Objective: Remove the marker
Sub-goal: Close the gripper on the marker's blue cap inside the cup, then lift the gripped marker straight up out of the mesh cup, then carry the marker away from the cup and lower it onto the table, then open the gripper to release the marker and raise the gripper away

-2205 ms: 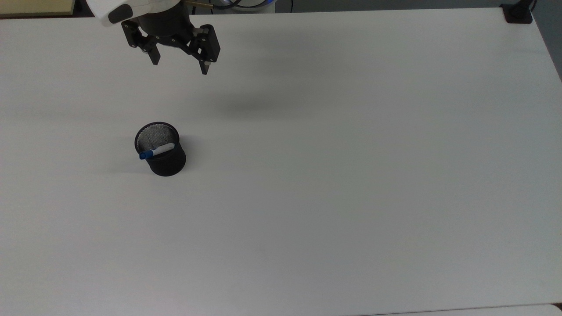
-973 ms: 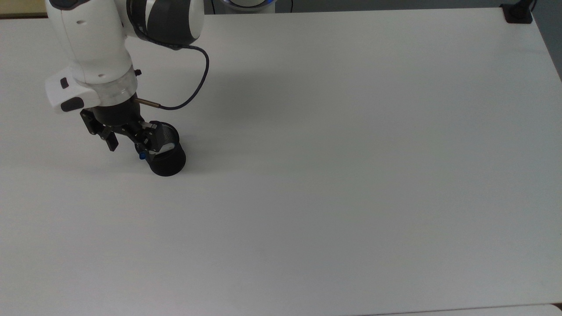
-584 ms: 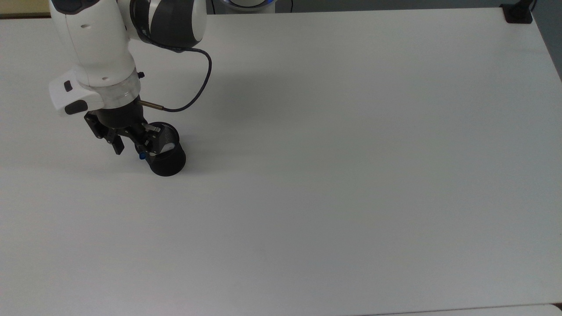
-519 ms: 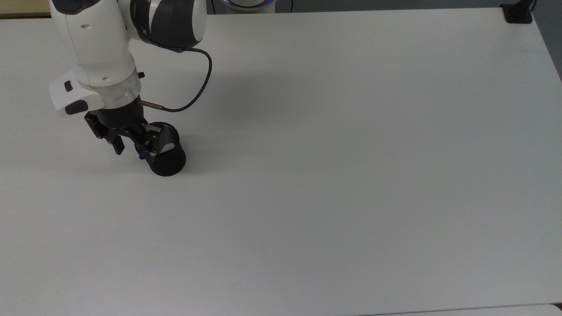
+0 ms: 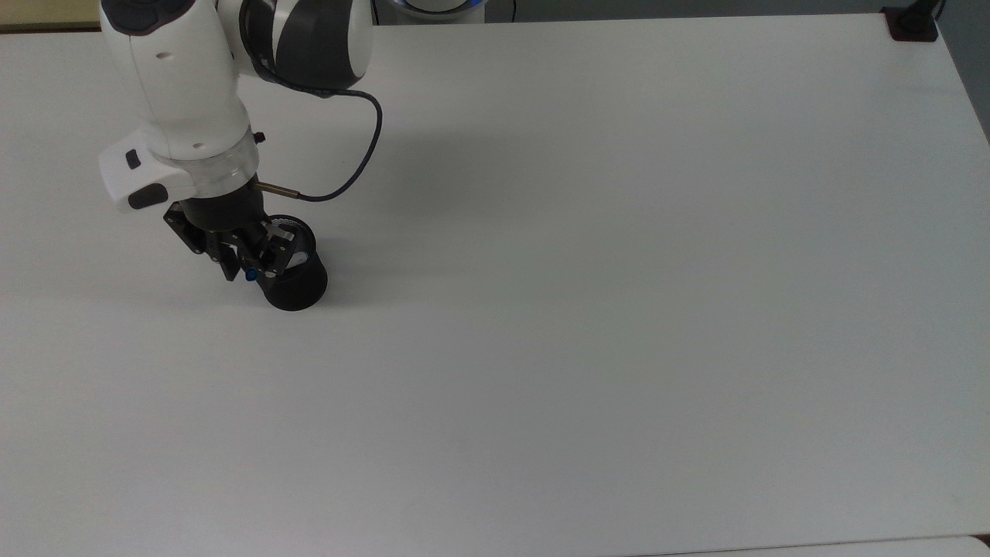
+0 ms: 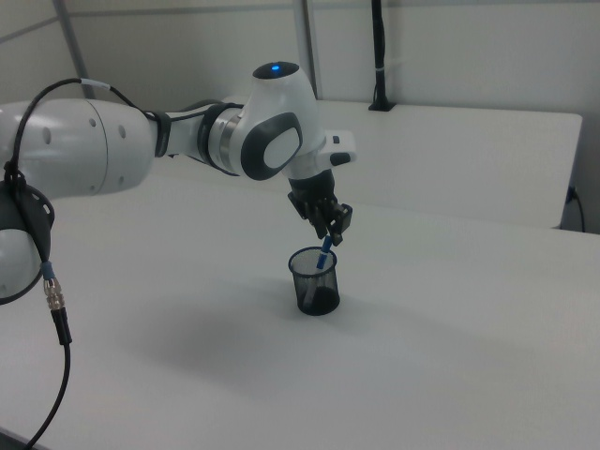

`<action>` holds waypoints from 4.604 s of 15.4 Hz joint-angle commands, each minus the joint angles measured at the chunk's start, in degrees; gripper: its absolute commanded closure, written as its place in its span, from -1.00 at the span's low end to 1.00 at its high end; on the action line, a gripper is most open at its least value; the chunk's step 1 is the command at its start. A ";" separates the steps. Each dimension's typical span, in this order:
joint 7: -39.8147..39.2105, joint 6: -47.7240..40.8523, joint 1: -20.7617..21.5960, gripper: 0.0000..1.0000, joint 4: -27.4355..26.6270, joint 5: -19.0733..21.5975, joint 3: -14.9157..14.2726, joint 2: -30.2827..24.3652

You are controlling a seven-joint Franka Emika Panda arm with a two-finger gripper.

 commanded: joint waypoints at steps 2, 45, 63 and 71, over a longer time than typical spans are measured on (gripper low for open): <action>0.65 0.02 0.77 0.38 -1.42 -0.48 -0.30 -0.72; 2.14 -28.10 17.12 0.85 -0.01 2.86 0.23 0.68; 9.52 -27.66 13.17 -1.00 -12.04 -5.32 0.22 -24.08; 10.23 -29.07 12.11 -1.00 -15.13 -4.35 0.05 -29.46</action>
